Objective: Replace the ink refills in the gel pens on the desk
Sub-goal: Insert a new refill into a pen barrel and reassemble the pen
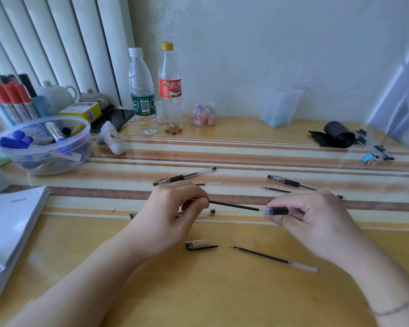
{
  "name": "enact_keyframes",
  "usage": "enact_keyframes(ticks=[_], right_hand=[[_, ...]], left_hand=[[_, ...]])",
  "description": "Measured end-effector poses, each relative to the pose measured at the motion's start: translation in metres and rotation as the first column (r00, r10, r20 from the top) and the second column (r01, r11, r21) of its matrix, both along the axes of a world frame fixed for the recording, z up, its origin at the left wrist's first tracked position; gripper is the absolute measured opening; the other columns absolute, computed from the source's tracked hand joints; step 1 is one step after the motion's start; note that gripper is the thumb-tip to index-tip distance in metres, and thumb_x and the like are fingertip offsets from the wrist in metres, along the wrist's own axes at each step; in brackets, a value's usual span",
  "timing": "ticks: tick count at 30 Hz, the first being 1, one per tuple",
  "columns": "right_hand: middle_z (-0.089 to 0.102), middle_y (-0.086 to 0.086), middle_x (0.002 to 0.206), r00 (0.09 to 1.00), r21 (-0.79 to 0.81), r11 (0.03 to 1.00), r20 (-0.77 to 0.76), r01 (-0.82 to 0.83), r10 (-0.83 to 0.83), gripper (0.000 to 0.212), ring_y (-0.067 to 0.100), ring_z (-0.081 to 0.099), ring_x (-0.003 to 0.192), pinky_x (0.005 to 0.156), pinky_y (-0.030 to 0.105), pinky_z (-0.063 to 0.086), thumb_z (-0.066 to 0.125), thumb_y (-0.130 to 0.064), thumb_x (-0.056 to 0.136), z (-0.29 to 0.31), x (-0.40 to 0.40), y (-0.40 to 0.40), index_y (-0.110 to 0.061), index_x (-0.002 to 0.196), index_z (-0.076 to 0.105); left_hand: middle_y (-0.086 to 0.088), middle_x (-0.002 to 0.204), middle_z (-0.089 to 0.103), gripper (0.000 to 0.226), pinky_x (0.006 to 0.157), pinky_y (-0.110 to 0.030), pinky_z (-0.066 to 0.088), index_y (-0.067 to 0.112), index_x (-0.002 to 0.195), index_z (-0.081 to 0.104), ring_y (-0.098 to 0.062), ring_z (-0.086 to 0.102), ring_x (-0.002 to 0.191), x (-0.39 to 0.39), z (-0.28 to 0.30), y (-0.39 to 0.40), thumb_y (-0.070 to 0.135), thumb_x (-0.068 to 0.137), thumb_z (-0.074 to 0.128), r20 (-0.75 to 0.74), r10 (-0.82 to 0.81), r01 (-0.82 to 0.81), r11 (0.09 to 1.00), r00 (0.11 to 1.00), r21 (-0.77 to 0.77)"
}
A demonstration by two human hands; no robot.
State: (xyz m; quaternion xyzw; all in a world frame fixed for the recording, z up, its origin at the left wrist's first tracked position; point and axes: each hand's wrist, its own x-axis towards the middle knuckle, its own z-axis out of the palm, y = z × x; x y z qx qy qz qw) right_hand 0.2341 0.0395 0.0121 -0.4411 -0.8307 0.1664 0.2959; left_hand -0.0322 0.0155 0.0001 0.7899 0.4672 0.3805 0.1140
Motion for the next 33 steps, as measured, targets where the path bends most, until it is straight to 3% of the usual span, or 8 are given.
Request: enact_keyframes(ticks=[4, 6, 9, 12, 15, 19, 29, 33], right_hand=[[0.039, -0.006, 0.050, 0.970, -0.097, 0.989, 0.230, 0.110, -0.085, 0.059, 0.008, 0.033, 0.047, 0.046, 0.023, 0.025, 0.054, -0.074, 0.071, -0.003, 0.025, 0.010, -0.016, 0.070, 0.064], [0.039, -0.011, 0.048, 0.954, -0.171, 0.976, 0.291, 0.132, -0.078, 0.048, 0.006, 0.034, 0.046, 0.048, 0.022, 0.026, 0.062, -0.067, 0.070, -0.004, 0.030, 0.011, -0.019, 0.073, 0.065], [0.048, -0.016, 0.048, 0.935, -0.271, 0.954, 0.355, 0.128, -0.025, 0.022, 0.003, 0.040, 0.046, 0.051, 0.020, 0.032, 0.072, -0.057, 0.071, -0.005, 0.027, 0.009, -0.037, 0.080, 0.067], [0.050, -0.018, 0.051, 0.926, -0.234, 0.964, 0.376, 0.123, -0.027, 0.029, 0.003, 0.042, 0.046, 0.049, 0.017, 0.033, 0.070, -0.066, 0.064, 0.000, 0.024, 0.007, -0.046, 0.084, 0.062], [0.043, -0.014, 0.050, 0.946, -0.300, 0.953, 0.320, 0.044, 0.056, 0.042, 0.004, 0.038, 0.046, 0.047, 0.018, 0.033, 0.069, -0.071, 0.056, 0.002, 0.018, 0.001, -0.041, 0.085, 0.063], [0.049, -0.022, 0.053, 0.902, -0.382, 0.924, 0.407, 0.026, 0.143, 0.029, -0.002, 0.045, 0.050, 0.049, 0.016, 0.034, 0.073, -0.062, 0.063, 0.000, 0.007, -0.004, -0.041, 0.081, 0.066], [0.043, -0.012, 0.047, 0.918, -0.348, 0.936, 0.354, -0.049, 0.180, 0.024, 0.006, 0.037, 0.045, 0.044, 0.019, 0.031, 0.063, -0.054, 0.070, 0.000, 0.005, -0.009, -0.031, 0.077, 0.069], [0.044, -0.012, 0.047, 0.936, -0.248, 0.965, 0.312, -0.086, 0.164, 0.021, 0.008, 0.039, 0.046, 0.047, 0.018, 0.034, 0.061, -0.054, 0.068, 0.001, -0.001, -0.010, -0.035, 0.075, 0.067]], left_hand=[[0.007, 0.073, 0.063, 0.015, 0.061, -0.015, 0.040, 0.012, 0.088, 0.069, -0.005, 0.053, 0.068, -0.009, 0.002, 0.002, 0.016, 0.094, 0.056, -0.056, 0.028, -0.026, 0.999, 0.998, 0.047], [0.005, 0.074, 0.065, 0.011, 0.061, -0.021, 0.043, 0.014, 0.089, 0.069, -0.008, 0.055, 0.068, -0.011, 0.002, 0.004, 0.013, 0.093, 0.059, -0.054, 0.072, -0.069, 0.996, 0.996, 0.061], [0.016, 0.076, 0.061, 0.011, 0.062, -0.011, 0.038, 0.014, 0.091, 0.070, -0.002, 0.054, 0.070, -0.008, 0.001, 0.003, 0.008, 0.091, 0.061, -0.075, 0.041, -0.037, 0.998, 0.996, 0.046], [0.017, 0.082, 0.062, 0.014, 0.061, -0.006, 0.038, 0.015, 0.095, 0.070, -0.001, 0.056, 0.074, -0.006, -0.002, 0.001, 0.005, 0.090, 0.061, -0.079, 0.005, -0.004, 1.000, 0.997, 0.013], [0.021, 0.086, 0.061, 0.017, 0.057, -0.009, 0.041, 0.018, 0.100, 0.069, -0.003, 0.058, 0.079, -0.004, -0.002, -0.001, 0.006, 0.091, 0.060, -0.044, 0.000, 0.000, 1.000, 0.999, 0.009], [0.016, 0.081, 0.063, 0.016, 0.062, -0.020, 0.047, 0.022, 0.103, 0.065, -0.005, 0.060, 0.078, -0.001, -0.004, -0.002, 0.014, 0.092, 0.058, -0.011, -0.034, 0.034, 0.999, 0.999, 0.003], [0.017, 0.092, 0.069, 0.009, 0.077, -0.021, 0.051, 0.026, 0.100, 0.066, 0.000, 0.064, 0.090, 0.018, -0.006, -0.012, 0.024, 0.092, 0.060, -0.018, -0.144, 0.144, 0.990, 0.989, -0.003], [0.012, 0.089, 0.069, 0.011, 0.077, -0.029, 0.049, 0.030, 0.101, 0.065, -0.006, 0.062, 0.086, 0.024, -0.008, -0.016, 0.031, 0.092, 0.059, -0.124, -0.167, 0.167, 0.986, 0.978, -0.017]])
